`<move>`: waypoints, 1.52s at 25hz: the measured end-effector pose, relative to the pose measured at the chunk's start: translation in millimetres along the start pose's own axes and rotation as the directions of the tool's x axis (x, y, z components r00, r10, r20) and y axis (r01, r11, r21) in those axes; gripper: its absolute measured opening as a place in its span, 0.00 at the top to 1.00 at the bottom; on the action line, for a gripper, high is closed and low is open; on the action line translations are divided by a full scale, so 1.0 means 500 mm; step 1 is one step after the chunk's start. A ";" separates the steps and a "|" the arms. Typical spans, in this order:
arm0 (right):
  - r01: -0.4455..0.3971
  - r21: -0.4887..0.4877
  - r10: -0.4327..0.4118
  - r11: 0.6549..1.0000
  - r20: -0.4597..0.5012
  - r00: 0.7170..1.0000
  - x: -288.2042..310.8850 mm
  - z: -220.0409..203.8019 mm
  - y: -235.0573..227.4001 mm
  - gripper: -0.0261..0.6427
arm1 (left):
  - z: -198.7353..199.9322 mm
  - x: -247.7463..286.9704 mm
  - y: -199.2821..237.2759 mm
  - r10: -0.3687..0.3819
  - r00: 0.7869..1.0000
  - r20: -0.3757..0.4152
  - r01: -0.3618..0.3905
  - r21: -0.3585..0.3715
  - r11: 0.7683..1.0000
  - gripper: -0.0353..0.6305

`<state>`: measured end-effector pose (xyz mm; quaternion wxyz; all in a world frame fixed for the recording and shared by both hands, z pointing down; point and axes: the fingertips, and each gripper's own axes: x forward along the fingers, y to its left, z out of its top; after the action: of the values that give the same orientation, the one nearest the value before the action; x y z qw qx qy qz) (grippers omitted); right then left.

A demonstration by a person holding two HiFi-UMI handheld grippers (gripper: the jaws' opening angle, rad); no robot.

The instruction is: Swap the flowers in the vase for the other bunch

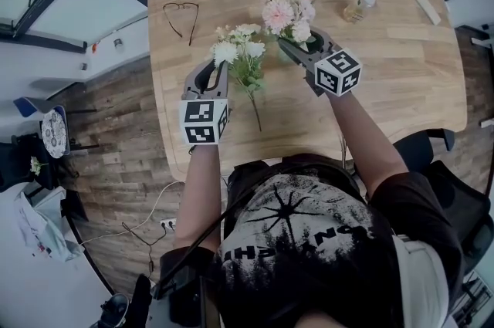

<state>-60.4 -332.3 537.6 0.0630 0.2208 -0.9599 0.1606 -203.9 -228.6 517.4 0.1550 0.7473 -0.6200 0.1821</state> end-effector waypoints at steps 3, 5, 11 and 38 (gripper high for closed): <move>-0.001 0.000 0.001 1.000 0.000 1.000 -0.003 0.001 0.003 0.61 | 0.004 -0.003 0.001 0.000 1.000 0.004 0.000 0.002 1.000 0.84; -0.001 -0.005 0.001 1.000 -0.002 1.000 -0.007 0.001 0.006 0.60 | 0.006 -0.006 -0.001 0.002 1.000 0.006 -0.002 0.004 1.000 0.84; 0.014 -0.010 -0.014 1.000 -0.003 1.000 -0.025 0.002 0.004 0.59 | 0.011 -0.013 -0.007 0.006 1.000 0.017 -0.006 0.004 1.000 0.84; 0.081 0.013 -0.080 0.997 -0.030 0.996 -0.116 0.005 0.003 0.58 | 0.042 -0.063 -0.034 0.025 0.997 0.078 -0.026 0.013 1.000 0.84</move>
<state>-9.3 -308.2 523.9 0.0820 0.2574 -0.9481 0.1679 -190.7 -207.4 484.1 0.1229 0.7470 -0.6337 0.1591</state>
